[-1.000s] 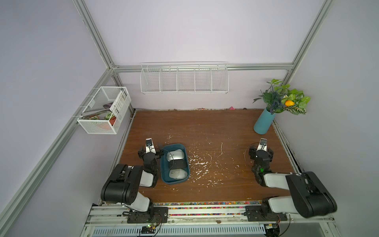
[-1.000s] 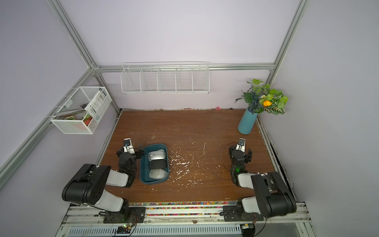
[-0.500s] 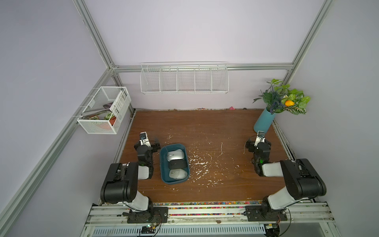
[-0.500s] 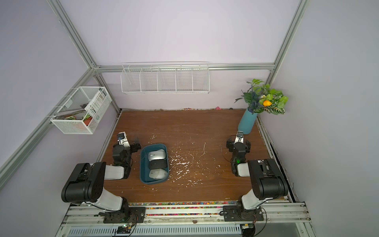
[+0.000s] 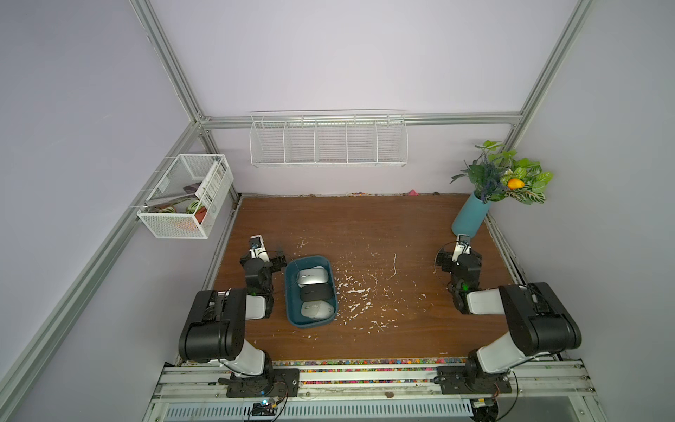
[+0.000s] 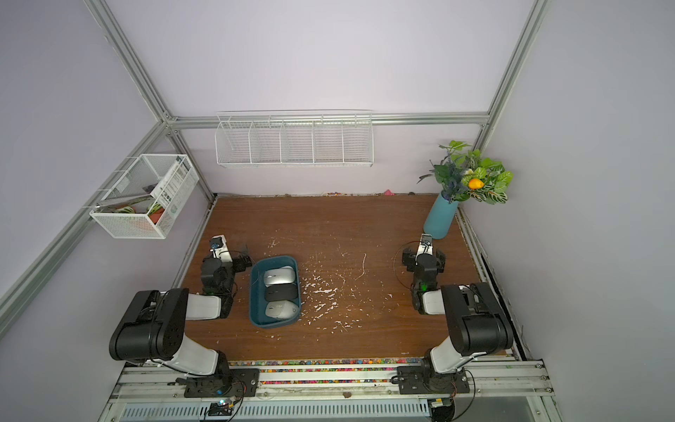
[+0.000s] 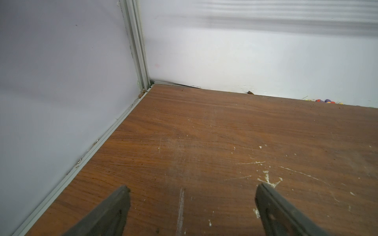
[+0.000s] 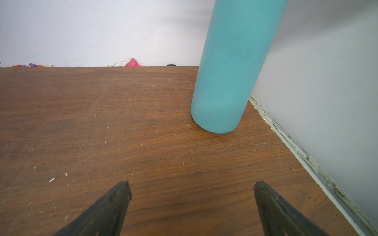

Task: Put the mouse in the storage box
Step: Reset both arms

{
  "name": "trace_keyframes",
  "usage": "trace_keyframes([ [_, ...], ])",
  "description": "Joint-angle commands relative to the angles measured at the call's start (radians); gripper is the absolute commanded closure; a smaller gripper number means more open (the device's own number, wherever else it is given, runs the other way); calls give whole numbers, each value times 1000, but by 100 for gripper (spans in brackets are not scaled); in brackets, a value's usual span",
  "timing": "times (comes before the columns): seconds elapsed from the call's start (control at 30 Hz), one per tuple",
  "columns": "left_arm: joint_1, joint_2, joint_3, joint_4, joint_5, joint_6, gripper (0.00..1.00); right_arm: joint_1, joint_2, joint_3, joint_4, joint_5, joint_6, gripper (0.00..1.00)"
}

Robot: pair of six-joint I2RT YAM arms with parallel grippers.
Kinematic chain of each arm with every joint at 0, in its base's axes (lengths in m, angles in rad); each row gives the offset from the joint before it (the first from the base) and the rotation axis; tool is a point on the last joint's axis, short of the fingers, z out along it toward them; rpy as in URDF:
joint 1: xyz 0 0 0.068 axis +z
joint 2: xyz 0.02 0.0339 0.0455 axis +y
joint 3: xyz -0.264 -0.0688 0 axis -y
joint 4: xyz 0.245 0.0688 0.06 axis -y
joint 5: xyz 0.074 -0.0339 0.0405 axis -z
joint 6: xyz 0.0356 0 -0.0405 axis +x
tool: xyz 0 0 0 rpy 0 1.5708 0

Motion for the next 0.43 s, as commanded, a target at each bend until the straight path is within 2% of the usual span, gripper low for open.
trace_keyframes([
  [0.0, 3, -5, 2, -5, 11, -9, 0, 0, -6, -11, 0, -7, 14, 1],
  [0.4, 3, -5, 2, -5, 11, -9, 0, 0, -2, -2, -15, -7, 14, 1],
])
